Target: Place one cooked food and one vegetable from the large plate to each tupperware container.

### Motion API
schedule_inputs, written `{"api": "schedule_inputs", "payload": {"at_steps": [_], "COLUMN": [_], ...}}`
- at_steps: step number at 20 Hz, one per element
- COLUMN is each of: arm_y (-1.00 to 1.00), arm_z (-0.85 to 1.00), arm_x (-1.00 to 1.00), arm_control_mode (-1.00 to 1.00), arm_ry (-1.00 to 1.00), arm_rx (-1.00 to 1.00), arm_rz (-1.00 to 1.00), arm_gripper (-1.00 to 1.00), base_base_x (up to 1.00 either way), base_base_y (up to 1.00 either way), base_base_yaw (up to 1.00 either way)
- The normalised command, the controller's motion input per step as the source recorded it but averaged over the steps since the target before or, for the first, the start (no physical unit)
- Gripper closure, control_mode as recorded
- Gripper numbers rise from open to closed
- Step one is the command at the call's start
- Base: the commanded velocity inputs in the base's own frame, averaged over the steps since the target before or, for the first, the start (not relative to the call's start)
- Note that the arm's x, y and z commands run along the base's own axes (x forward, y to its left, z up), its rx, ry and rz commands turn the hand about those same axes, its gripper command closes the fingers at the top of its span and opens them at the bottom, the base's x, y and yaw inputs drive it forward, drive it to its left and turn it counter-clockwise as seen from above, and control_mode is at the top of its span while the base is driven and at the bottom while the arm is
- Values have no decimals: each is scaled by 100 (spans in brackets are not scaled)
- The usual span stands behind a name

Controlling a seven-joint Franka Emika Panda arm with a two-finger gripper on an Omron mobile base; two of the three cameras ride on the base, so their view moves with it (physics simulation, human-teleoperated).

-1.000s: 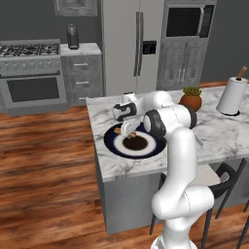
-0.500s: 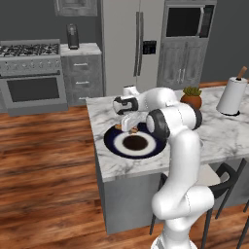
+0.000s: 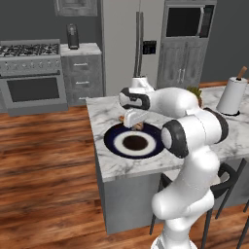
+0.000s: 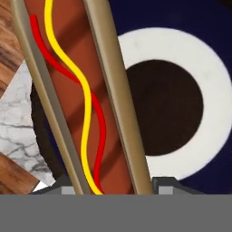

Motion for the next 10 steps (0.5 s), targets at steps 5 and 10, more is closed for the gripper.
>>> {"api": "schedule_inputs", "payload": {"at_steps": [5, 10], "arm_y": [-16, -29], "arm_z": [42, 84], "arm_x": [-100, -100], "arm_control_mode": [-100, -100], "arm_ry": [-8, -1], "arm_rx": [0, -6], "arm_rz": [-1, 0], "arm_gripper": [100, 100], "base_base_x": [0, 0], "base_base_y": [0, 0], "base_base_yaw": [0, 0]}}
